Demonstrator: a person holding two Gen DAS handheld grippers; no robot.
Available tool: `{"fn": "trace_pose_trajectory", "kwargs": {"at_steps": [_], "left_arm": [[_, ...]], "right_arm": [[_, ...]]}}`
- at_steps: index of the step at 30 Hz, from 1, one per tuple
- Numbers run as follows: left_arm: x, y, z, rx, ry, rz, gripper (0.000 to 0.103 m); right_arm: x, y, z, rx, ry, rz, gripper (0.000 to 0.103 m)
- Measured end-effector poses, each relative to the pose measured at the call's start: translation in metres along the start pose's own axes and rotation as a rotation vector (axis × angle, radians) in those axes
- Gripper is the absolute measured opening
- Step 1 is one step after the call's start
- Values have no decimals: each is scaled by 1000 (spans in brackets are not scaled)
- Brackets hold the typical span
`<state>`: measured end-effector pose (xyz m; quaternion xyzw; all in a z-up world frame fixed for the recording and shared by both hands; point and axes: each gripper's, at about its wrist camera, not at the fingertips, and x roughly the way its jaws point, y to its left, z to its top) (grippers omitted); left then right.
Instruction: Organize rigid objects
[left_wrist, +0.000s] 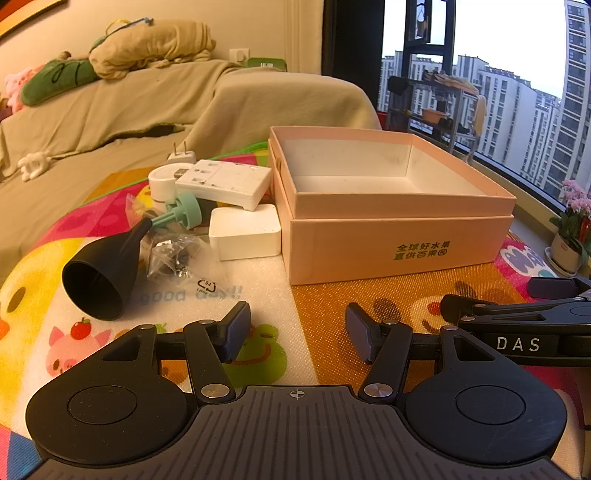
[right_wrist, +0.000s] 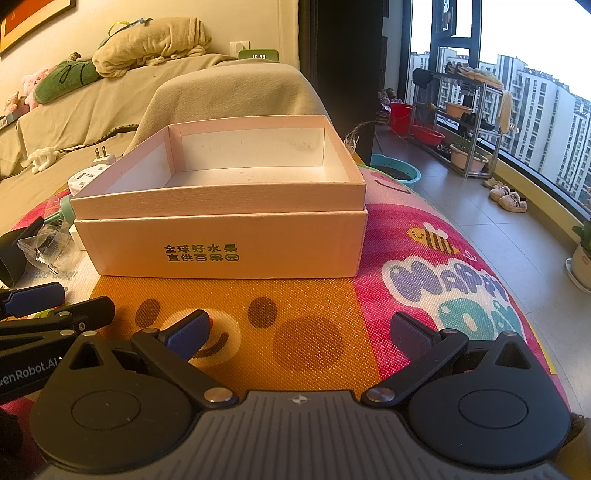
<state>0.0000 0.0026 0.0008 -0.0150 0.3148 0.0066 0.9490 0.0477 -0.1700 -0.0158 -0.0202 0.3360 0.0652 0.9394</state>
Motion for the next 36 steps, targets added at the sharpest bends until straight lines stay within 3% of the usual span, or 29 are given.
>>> {"fn": "trace_pose_trajectory", "kwargs": {"at_steps": [36], "left_arm": [[1, -4, -1, 5, 1, 4, 63]], "right_arm": [[0, 0, 0, -1, 0, -1, 103]]}}
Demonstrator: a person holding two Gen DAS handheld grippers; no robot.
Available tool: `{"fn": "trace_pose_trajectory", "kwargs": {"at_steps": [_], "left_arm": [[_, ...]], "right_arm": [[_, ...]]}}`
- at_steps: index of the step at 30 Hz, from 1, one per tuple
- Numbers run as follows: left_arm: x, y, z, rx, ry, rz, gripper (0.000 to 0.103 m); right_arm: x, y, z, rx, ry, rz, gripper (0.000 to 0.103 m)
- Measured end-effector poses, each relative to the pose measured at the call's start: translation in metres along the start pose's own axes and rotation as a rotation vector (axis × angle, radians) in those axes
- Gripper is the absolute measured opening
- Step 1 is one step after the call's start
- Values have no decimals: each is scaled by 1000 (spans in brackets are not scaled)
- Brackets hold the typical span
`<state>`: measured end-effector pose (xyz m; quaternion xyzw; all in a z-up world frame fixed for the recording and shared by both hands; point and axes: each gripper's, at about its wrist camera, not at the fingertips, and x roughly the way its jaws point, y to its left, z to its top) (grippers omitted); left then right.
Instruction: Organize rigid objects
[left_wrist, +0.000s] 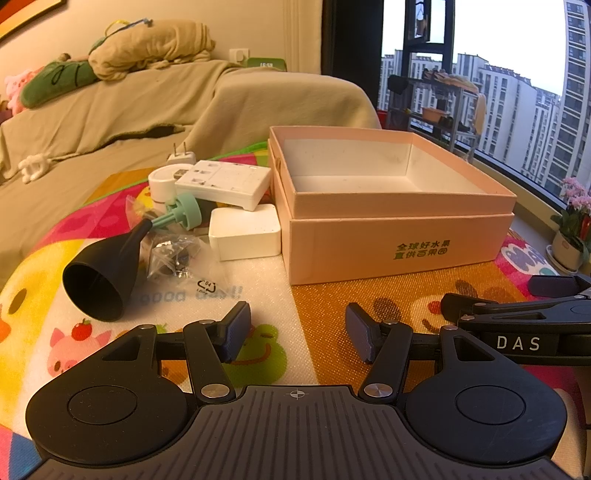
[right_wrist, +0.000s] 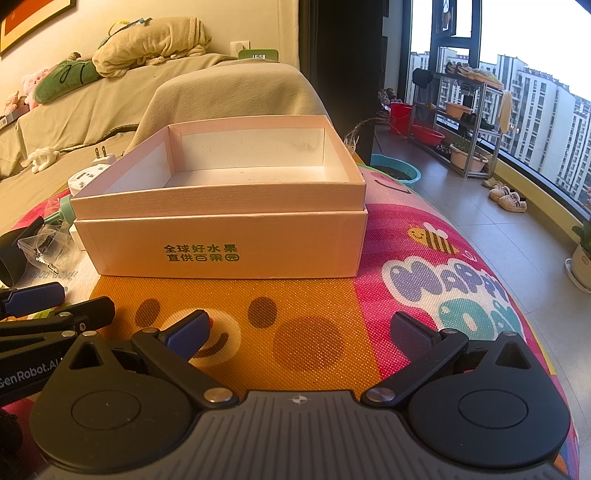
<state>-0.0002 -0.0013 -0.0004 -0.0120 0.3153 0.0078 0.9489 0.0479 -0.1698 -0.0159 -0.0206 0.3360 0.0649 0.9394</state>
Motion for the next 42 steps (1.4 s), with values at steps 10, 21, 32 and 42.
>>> {"fn": "trace_pose_trajectory", "kwargs": {"at_steps": [10, 21, 32, 42], "left_arm": [[-1, -2, 0, 7, 0, 5, 63], [-1, -2, 0, 7, 0, 5, 63], [-1, -2, 0, 7, 0, 4, 63], [-1, 1, 1, -8, -1, -9, 62]], "right_arm": [[0, 0, 0, 0, 0, -1, 103], [0, 0, 0, 0, 0, 0, 103], [-1, 0, 0, -2, 0, -2, 103], [0, -4, 8, -25, 55, 38, 103]]}}
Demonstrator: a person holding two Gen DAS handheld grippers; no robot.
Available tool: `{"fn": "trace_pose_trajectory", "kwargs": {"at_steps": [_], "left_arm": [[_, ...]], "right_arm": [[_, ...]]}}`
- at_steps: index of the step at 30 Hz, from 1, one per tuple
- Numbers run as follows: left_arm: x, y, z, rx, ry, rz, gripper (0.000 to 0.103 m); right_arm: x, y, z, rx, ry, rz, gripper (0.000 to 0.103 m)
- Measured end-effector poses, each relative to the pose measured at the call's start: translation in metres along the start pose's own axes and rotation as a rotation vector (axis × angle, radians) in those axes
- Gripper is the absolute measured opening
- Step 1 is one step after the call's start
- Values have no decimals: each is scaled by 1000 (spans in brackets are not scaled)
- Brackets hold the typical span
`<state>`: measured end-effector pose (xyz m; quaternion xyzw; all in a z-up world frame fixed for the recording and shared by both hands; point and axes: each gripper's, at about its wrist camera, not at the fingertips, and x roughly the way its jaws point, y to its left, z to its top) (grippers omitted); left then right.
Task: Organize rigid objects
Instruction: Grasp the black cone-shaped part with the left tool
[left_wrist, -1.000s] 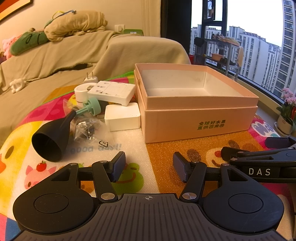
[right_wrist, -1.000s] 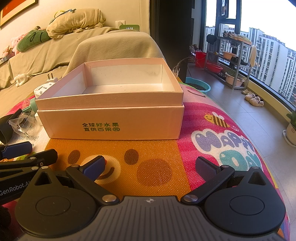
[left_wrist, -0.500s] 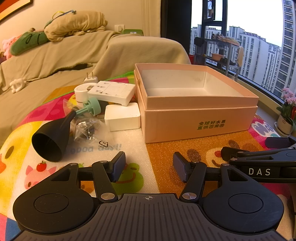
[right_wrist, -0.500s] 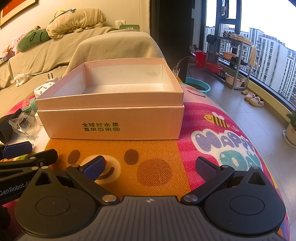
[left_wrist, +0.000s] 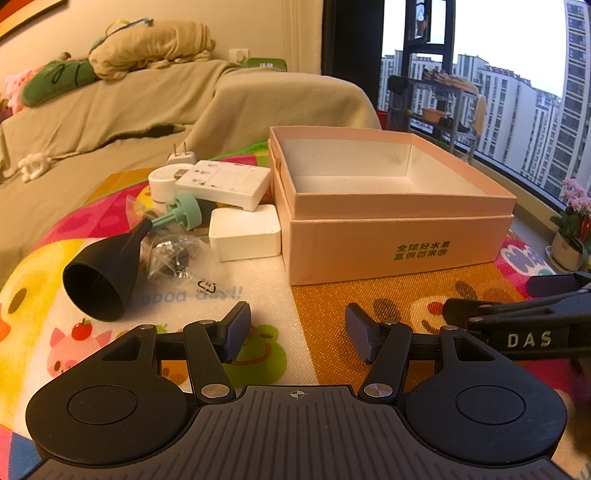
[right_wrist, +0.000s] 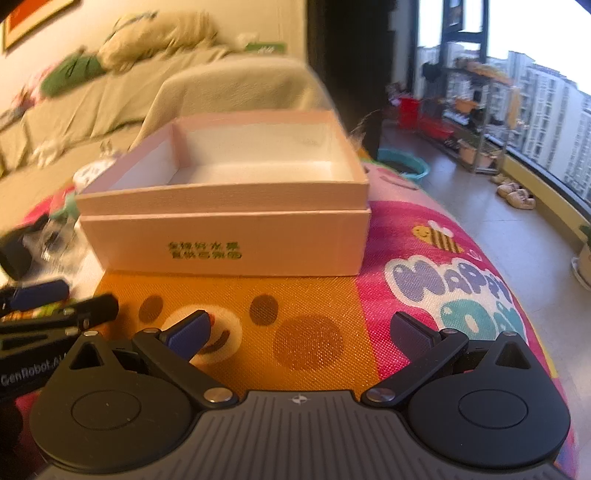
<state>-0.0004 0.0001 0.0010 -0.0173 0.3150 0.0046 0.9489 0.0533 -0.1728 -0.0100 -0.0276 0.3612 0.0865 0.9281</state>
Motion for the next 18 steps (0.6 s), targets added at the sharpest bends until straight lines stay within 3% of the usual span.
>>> {"fn": "trace_pose_trajectory", "kwargs": {"at_steps": [5, 9, 11, 14, 18], "left_arm": [[-14, 17, -1, -58, -36, -48, 58], [-48, 41, 6, -4, -178, 50, 58], [-53, 63, 16, -33, -202, 102, 58], [-42, 98, 28, -105, -142, 154, 58], [-12, 125, 29, -153, -46, 124, 63]], "right_arm": [[1, 0, 3, -12, 35, 1, 103], [2, -1, 3, -13, 40, 3, 103], [2, 0, 4, -13, 40, 4, 103], [2, 0, 5, -14, 37, 9, 103], [1, -4, 3, -24, 33, 26, 103]]}}
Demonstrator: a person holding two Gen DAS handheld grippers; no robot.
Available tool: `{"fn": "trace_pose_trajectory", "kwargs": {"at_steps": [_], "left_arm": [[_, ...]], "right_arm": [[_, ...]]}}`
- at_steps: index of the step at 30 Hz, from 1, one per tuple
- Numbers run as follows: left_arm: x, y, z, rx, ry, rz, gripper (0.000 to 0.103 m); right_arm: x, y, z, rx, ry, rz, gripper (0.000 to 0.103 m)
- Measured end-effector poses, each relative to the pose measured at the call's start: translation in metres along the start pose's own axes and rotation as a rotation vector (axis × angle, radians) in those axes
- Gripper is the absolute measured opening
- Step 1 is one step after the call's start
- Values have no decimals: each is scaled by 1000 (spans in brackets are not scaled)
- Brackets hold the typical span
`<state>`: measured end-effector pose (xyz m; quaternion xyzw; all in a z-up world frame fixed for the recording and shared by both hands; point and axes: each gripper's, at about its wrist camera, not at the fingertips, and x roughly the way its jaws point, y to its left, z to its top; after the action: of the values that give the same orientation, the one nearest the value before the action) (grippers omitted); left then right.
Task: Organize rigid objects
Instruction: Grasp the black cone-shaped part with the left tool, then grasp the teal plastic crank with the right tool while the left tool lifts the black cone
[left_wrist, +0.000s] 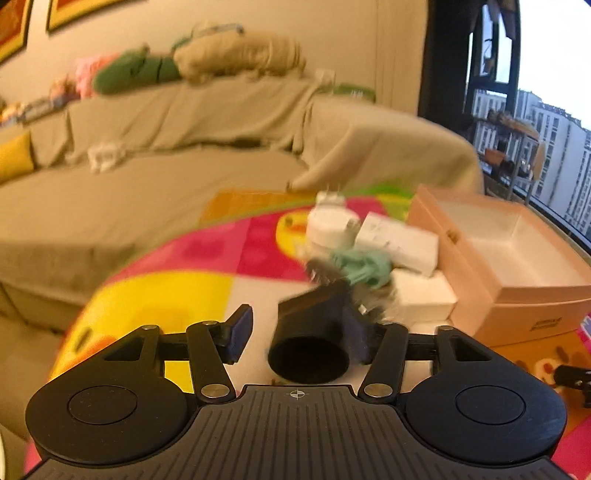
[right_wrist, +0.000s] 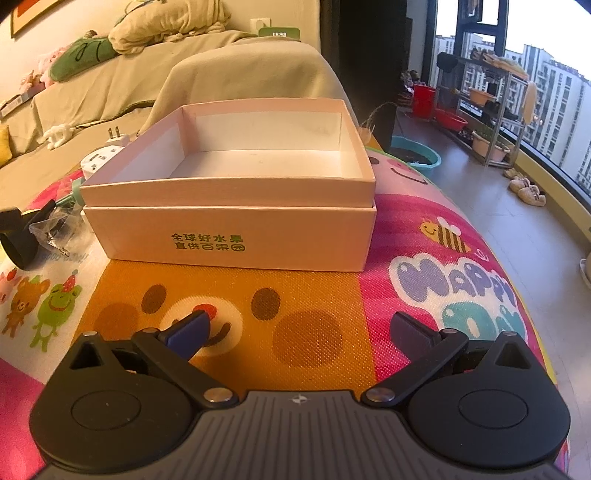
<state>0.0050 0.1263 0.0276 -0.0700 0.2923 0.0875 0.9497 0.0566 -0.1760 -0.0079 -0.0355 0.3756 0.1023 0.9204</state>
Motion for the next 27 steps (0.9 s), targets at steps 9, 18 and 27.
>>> {"fn": "trace_pose_trajectory", "kwargs": {"at_steps": [9, 18, 27], "left_arm": [[8, 26, -17, -79, 10, -106, 53], [-27, 61, -35, -113, -73, -73, 53], [-26, 73, -37, -182, -89, -87, 53]], "right_arm": [[-23, 31, -3, -142, -107, 42, 94], [-50, 131, 51, -356, -234, 260, 82], [48, 213, 110, -344, -46, 248, 78]]}}
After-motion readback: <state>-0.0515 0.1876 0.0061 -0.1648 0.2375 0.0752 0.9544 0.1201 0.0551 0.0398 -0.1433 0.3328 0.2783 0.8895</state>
